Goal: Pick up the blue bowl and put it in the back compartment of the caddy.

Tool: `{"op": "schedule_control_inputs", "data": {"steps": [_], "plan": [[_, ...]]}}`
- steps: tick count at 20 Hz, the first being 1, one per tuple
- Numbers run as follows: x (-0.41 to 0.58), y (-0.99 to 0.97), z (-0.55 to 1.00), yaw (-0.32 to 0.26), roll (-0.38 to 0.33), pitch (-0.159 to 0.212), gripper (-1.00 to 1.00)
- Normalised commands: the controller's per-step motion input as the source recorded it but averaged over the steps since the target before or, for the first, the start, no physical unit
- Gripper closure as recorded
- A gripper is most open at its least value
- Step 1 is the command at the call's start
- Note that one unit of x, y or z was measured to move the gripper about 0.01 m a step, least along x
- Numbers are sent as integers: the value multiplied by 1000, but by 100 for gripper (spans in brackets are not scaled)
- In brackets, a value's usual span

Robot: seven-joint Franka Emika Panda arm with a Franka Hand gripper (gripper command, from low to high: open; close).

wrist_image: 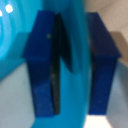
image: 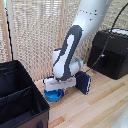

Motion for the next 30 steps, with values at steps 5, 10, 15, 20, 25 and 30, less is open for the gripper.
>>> {"op": "schedule_control_inputs", "data": {"steps": [5, 10, 15, 20, 25, 30], "plan": [[107, 1, 946, -5, 6, 21, 100], [249, 57, 1000, 1, 0, 34, 100], [365, 177, 1000, 18, 0, 34, 100], [470, 370, 1000, 8, 2, 39, 100], [513, 642, 892, 0, 61, 48, 100], [423, 800, 679, 0, 47, 71, 100]]}}
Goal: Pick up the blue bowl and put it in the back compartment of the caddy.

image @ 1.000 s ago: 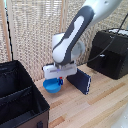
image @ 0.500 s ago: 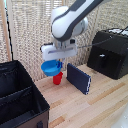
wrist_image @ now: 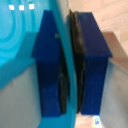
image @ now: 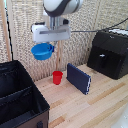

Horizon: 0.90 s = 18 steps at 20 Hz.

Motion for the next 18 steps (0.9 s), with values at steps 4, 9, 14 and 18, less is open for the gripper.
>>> {"op": "schedule_control_inputs", "data": {"steps": [4, 9, 14, 18], "plan": [[281, 931, 309, 6, 6, 111, 100], [182, 987, 111, 18, 0, 124, 100], [196, 999, 3, 12, 0, 93, 100], [256, 971, -56, 7, -22, 43, 100]]}}
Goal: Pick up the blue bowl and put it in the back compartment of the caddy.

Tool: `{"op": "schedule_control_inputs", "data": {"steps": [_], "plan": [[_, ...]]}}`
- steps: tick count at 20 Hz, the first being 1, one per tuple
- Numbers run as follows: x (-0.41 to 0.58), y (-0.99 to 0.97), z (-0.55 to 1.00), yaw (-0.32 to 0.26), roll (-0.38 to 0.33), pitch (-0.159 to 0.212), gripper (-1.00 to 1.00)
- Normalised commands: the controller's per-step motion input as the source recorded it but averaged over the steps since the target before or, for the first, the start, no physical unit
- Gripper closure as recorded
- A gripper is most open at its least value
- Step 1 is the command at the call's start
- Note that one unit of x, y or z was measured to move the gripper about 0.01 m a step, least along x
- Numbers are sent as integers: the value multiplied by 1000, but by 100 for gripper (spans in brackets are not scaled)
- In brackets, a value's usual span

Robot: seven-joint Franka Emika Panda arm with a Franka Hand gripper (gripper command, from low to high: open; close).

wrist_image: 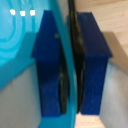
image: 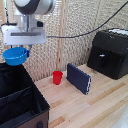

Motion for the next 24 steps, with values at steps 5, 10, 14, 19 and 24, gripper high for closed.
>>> {"op": "schedule_control_inputs", "data": {"steps": [5, 10, 14, 19, 24], "plan": [[281, 739, -162, 6, -113, -39, 100], [178, 33, 327, 71, -81, -9, -100], [108, -327, 843, 104, -11, 54, -100], [313, -229, 778, 12, -115, 9, -100], [294, -101, 528, 52, -153, -152, -100]]}}
